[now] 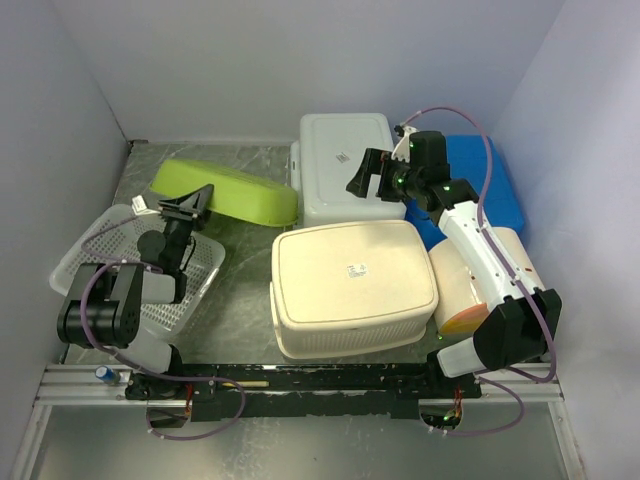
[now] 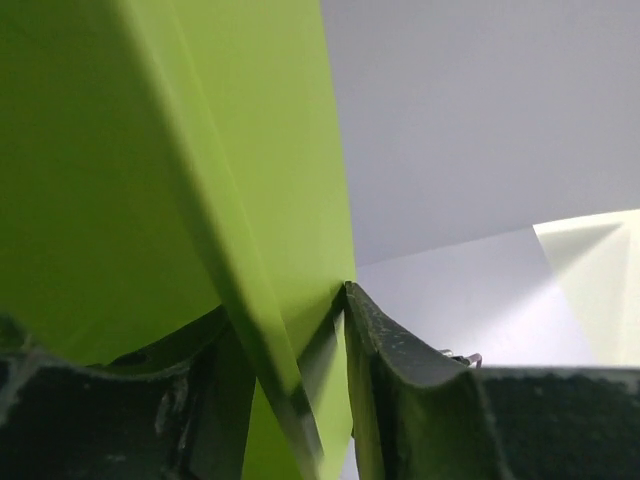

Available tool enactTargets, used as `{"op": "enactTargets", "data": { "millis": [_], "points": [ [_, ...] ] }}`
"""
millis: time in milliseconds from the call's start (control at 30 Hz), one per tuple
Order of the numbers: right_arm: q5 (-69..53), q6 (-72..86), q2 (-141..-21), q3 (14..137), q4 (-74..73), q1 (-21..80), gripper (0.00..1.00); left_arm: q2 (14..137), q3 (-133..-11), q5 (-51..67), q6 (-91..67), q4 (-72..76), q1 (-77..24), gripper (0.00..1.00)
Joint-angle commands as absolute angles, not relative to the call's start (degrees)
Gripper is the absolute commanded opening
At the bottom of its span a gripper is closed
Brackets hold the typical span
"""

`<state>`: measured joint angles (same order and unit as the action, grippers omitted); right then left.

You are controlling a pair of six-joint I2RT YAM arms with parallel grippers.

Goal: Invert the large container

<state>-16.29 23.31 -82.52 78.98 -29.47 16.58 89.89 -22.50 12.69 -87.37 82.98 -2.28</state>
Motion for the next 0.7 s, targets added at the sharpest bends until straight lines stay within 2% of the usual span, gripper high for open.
{"op": "enactTargets", "data": {
  "millis": [0, 133, 367, 567, 667],
  "points": [
    [-16.55, 23.15, -81.00, 78.06, -28.93, 16.70, 1.00, 88.34, -16.84, 13.72, -86.17, 103.06, -2.16, 0.52],
    [-17.05, 23.25, -81.30, 78.21, -28.88, 16.70, 1.00, 84.63, -15.44, 14.28, -85.50, 96.45, -2.02, 0.67],
    [-17.72, 23.81, -81.45, 78.13, -28.43, 16.74, 1.00, 74.07, -20.50, 15.12, -80.39, 66.79, -1.72, 0.78],
    [-18.75, 23.35, -81.76, 79.58, -29.60, 16.79, 1.00, 71.26, -31.44, 17.01, -76.13, 35.37, -1.25, 0.80],
    [-19.15, 23.30, -81.77, 79.82, -29.88, 16.79, 1.00, 72.02, -36.01, 17.58, -73.83, 24.27, -1.27, 0.80]
  ]
}}
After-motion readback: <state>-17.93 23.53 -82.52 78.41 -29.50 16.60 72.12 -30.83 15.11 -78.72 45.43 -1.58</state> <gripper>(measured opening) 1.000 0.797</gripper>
